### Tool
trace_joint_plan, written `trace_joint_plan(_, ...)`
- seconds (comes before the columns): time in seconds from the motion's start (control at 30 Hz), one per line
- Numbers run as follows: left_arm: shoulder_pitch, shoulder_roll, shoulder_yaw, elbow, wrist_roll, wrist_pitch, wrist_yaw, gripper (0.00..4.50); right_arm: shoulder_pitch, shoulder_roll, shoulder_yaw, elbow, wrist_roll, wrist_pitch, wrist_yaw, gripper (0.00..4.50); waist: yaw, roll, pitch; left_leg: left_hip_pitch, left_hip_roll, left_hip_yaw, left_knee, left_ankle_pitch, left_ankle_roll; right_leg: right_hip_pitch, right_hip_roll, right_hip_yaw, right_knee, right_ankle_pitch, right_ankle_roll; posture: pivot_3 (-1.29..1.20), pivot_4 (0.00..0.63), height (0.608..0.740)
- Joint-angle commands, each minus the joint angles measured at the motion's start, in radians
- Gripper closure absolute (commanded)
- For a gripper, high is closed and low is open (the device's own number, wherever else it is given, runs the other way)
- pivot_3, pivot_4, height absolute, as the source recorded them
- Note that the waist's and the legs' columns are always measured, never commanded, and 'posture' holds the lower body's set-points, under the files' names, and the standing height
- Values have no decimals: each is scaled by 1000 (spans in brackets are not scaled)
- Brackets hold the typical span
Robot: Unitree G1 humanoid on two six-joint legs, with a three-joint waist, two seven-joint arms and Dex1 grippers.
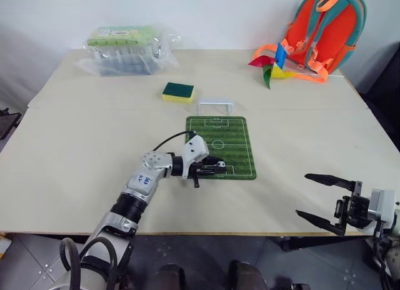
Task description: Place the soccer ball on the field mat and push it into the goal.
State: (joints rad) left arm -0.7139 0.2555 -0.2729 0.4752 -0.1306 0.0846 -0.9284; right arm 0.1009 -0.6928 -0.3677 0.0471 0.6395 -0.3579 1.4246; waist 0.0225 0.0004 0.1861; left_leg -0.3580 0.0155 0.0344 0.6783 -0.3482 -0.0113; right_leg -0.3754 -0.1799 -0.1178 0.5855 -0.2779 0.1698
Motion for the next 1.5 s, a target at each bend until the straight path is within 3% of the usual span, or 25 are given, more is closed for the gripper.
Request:
trace_joint_plan(0.03, -27, -16, 1, 32, 30, -66, -1, 3632, 25, 16, -24, -83, 14, 9, -50, 0, 2, 0, 0, 0, 0, 0, 0, 0, 0, 0, 0, 0, 0, 0, 0, 0, 150, 740)
trace_joint_plan(0.27, -36, -30, 4, 68, 64, -78, 2, 3632, 42, 36, -8, -132, 0, 18, -102, 0, 6, 0, 0, -1, 0, 0, 3, -1, 1, 0, -1, 0, 0, 1, 1, 0, 150, 740)
trace_joint_plan(0.5, -25, -26, 10, 38, 53, -95, -21, 1406, 35, 42, 3, -119, -5, 14, -109, 0, 6, 0, 0, -1, 0, 0, 3, -1, 2, 0, -1, 0, 0, 1, 1, 0, 150, 740)
trace_joint_plan(0.93, 30, 60, 91, -155, -3, -48, -62, 1406, 20, 57, 36, -82, -5, 16, -86, 0, 3, 0, 0, -1, 0, 0, 3, -1, 2, 0, 0, 1, 0, 1, 1, 0, 150, 740)
trace_joint_plan(1.1, 196, 240, 203, -410, -173, 72, -199, 1406, 20, 59, 46, -76, -1, 24, -68, 0, -4, 1, 0, -1, 0, 0, 3, -1, 1, 0, 0, 1, 1, 1, 1, 0, 150, 740)
trace_joint_plan(1.23, 314, 337, 277, -503, -266, 119, -251, 1406, 1, 63, 42, -64, -1, 14, -58, 0, 3, 1, 0, 0, 0, 0, 4, -1, 1, 0, 0, 2, 1, 1, 1, 0, 150, 740)
trace_joint_plan(1.37, 486, 408, 337, -531, -301, 96, -303, 2570, -25, 62, 29, -41, 5, -5, -31, 0, 0, 2, 0, 0, 0, 0, 4, -2, 1, 0, -1, 3, 2, 1, 1, 0, 150, 740)
trace_joint_plan(1.5, 556, 385, 303, -561, -288, 68, -283, 3753, -50, 60, 13, -18, 15, -2, -28, 0, 6, 2, 0, 0, 0, 0, 4, -2, 1, 0, 0, 2, 1, 1, 1, 0, 150, 740)
